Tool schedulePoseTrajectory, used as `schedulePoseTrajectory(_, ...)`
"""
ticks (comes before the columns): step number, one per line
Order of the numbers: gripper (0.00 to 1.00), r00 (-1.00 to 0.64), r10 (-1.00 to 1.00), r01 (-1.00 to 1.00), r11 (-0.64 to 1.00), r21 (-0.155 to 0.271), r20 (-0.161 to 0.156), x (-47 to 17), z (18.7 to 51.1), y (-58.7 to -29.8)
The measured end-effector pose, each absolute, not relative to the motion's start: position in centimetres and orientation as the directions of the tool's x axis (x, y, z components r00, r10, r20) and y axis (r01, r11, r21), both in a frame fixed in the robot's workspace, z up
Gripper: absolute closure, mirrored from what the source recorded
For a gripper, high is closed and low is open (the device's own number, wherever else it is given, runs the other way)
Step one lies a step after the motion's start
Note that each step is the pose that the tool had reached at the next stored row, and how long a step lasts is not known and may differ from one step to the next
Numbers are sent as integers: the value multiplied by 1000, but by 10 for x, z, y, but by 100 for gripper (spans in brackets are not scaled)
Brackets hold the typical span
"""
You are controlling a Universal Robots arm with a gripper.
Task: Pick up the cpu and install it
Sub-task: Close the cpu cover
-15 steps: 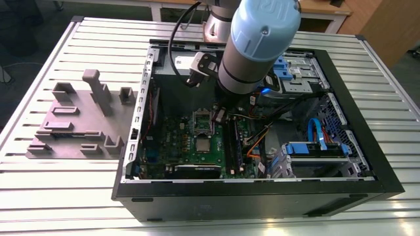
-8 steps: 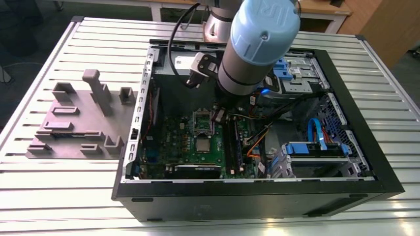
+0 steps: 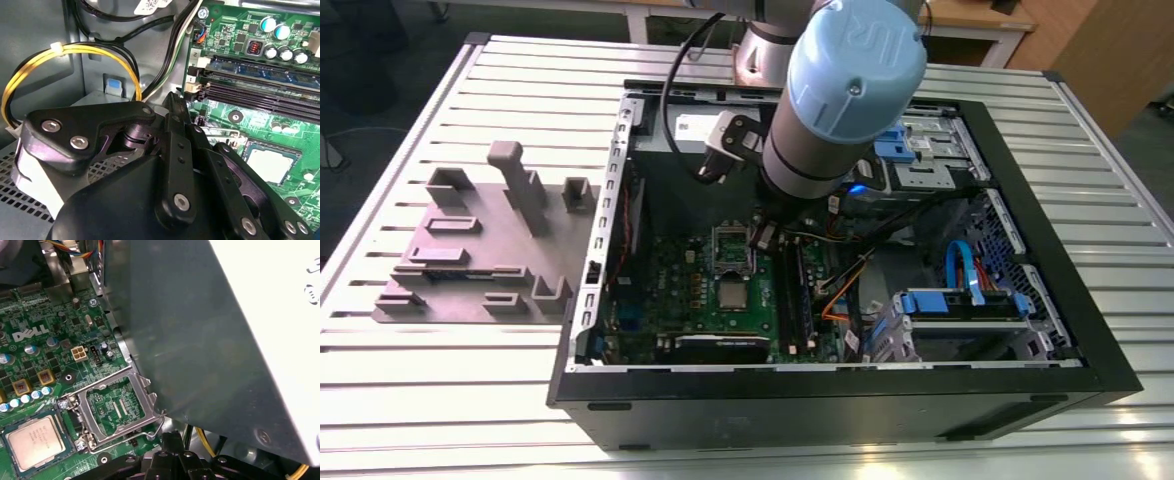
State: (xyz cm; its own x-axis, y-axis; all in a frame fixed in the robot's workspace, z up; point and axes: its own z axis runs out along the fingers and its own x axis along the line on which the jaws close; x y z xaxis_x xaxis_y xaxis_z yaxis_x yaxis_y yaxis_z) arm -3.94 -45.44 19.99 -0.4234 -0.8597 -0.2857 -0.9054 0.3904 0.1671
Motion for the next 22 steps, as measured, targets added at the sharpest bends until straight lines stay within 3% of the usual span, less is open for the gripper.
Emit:
schedulePoseTrajectory(14, 90, -423, -856, -905, 389, 171, -295, -43, 196, -454)
schedulePoseTrajectory(22, 90, -424, -861, -905, 391, 168, -282, -43, 195, -454)
